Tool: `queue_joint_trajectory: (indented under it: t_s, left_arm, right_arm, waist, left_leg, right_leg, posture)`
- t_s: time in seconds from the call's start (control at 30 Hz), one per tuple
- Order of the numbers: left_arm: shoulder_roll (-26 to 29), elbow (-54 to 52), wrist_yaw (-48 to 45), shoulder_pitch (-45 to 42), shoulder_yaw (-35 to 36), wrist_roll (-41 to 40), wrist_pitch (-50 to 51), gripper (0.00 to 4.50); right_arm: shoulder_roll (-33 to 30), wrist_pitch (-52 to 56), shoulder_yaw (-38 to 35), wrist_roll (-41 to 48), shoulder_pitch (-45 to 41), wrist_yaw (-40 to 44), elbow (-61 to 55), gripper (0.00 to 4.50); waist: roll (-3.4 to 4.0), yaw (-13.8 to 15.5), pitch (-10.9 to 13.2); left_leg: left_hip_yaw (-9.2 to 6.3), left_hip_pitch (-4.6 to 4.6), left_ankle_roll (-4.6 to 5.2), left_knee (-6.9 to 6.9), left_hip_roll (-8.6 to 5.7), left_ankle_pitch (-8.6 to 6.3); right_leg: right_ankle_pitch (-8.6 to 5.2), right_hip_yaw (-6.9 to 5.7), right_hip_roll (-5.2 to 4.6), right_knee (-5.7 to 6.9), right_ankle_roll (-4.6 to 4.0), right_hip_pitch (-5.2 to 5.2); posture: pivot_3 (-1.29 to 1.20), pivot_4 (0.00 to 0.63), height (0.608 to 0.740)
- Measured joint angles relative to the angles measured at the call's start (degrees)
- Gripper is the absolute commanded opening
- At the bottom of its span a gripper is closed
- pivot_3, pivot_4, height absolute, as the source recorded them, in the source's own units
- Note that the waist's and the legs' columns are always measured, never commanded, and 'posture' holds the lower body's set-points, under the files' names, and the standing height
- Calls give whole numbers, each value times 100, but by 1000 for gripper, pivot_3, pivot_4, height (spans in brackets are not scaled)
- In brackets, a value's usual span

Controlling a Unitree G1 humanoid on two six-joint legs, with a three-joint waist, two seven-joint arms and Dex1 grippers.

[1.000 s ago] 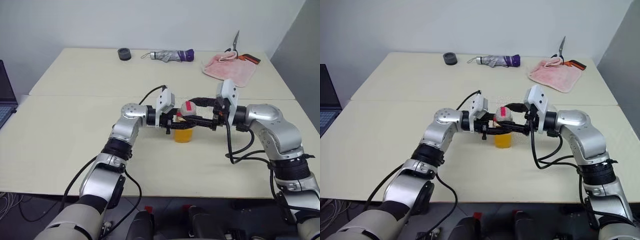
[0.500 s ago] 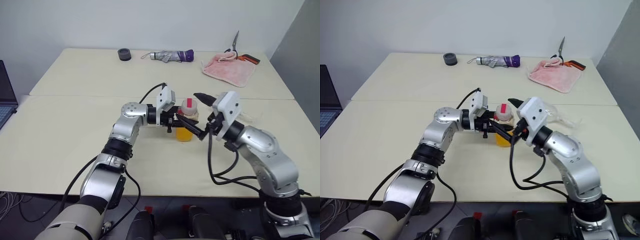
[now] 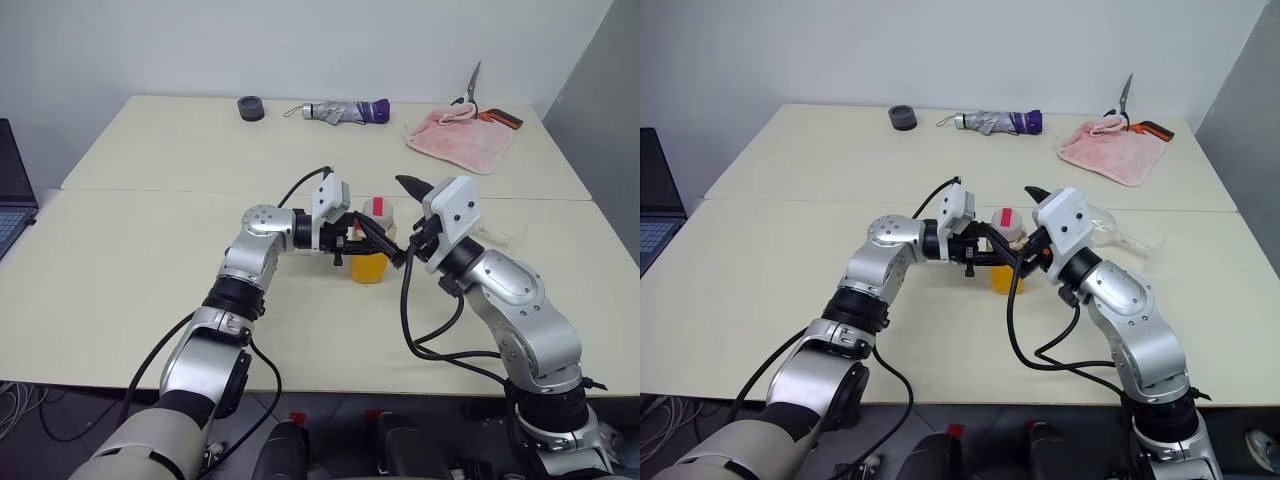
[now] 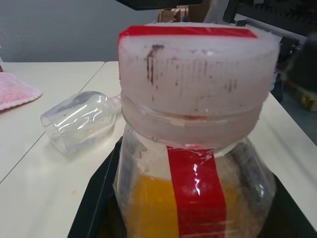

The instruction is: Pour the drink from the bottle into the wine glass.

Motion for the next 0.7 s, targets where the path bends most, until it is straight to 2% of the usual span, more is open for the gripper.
queue_joint_trajectory:
  t_s: [0.7]
  left_arm:
    - [16, 0, -49, 2, -3, 1, 10, 1798]
  right_arm:
    - [-291, 14, -130, 127, 227, 31, -121, 4500]
  waist:
    - [0, -1, 0]
  left_leg:
    - [0, 0, 0, 0, -1, 0]
  right_leg:
    - [0, 0, 0, 0, 0, 0]
  posture:
    - [0, 150, 740]
